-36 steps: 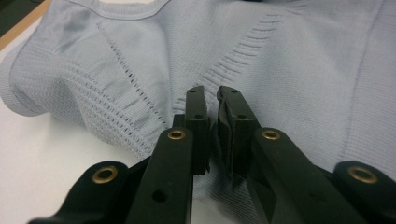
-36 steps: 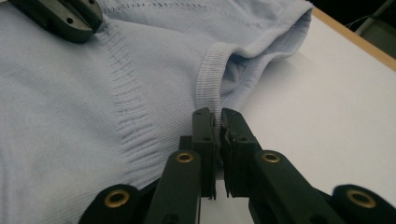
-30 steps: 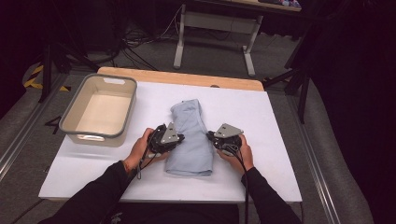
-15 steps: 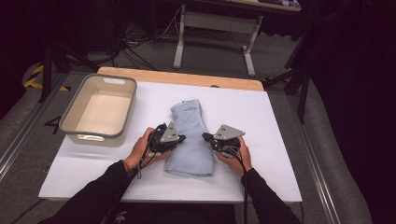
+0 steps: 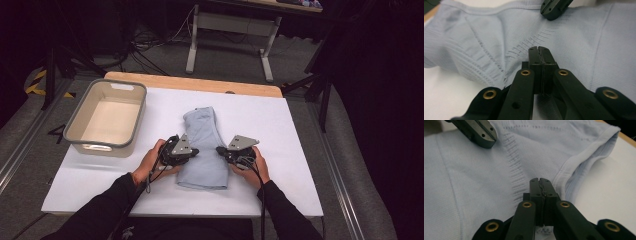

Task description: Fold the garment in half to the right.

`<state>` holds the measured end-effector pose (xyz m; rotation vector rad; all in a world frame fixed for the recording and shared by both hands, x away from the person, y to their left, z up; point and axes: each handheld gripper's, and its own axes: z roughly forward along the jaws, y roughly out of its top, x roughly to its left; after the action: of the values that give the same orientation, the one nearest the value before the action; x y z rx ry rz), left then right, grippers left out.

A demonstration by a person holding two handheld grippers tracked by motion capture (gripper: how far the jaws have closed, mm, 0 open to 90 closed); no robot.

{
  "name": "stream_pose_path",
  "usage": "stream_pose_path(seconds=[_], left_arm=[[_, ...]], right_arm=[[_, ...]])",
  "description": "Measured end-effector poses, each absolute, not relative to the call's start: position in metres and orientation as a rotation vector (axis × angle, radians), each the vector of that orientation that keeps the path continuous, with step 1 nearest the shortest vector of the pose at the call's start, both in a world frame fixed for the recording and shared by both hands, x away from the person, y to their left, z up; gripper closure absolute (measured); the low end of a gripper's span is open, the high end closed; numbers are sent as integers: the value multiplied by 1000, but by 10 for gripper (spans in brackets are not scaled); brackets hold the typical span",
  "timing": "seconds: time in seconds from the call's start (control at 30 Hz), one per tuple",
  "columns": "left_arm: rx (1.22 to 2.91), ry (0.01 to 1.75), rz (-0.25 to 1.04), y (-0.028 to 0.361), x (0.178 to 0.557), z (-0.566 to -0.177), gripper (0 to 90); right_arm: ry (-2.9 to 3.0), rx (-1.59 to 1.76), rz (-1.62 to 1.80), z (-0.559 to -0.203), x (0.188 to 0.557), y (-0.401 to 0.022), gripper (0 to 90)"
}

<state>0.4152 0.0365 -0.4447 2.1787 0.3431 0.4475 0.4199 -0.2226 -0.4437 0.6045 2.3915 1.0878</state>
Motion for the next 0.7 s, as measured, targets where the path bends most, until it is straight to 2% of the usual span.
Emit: stream_pose_path(seconds=[0.07,0.13,0.27,0.43,0.53,0.7], left_arm=[[2166,332,445,41,416,-440,893],[2178,333,520,45,418,-436,894],[2138,391,524,53,429,-432,895],[2143,433,486,53,439,-439,856],[2146,427,558,53,438,-436,847],[2133,460,534,51,445,-438,824]], right_arm=[[2382,608,1099,-440,422,-223,893],[2360,593,1065,-435,424,-222,887],[2308,589,1097,-421,438,-220,861],[2283,665,1102,-411,478,-214,745],[2301,733,1125,-411,506,-209,681],[2339,826,1093,-421,537,-198,564]])
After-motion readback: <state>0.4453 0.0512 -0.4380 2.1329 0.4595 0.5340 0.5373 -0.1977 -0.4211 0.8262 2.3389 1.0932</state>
